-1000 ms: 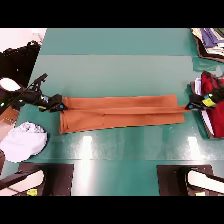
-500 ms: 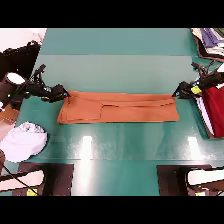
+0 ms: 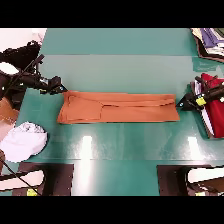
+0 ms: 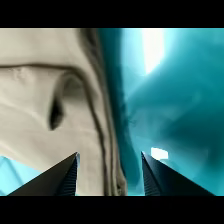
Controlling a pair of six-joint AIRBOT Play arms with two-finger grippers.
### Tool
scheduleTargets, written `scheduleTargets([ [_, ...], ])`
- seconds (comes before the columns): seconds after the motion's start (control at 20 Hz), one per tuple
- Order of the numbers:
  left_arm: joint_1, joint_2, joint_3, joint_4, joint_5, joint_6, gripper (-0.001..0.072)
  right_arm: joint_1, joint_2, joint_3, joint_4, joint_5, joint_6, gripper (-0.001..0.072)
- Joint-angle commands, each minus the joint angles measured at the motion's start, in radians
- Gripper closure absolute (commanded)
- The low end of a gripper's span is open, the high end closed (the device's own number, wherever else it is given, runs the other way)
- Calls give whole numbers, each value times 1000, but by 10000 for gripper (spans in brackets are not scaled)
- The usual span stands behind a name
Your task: Fold the shirts.
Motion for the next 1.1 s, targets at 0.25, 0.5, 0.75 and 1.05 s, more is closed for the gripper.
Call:
scheduleTargets([
  [0.25, -222, -8, 8, -40, 102, -22, 676, 33, -66, -98, 208, -70, -129, 483],
  [0.5, -494, -143, 62, -44, 172, -70, 675, 53, 59, -98, 207, -39, -196, 697],
  [0.75, -686, -369, 270, -43, 157, -108, 676, 61, 272, -50, 319, 6, -104, 698],
  [1.05, -734, -453, 325, -40, 175, -171, 676, 189, 330, 191, 330, 82, 21, 698],
])
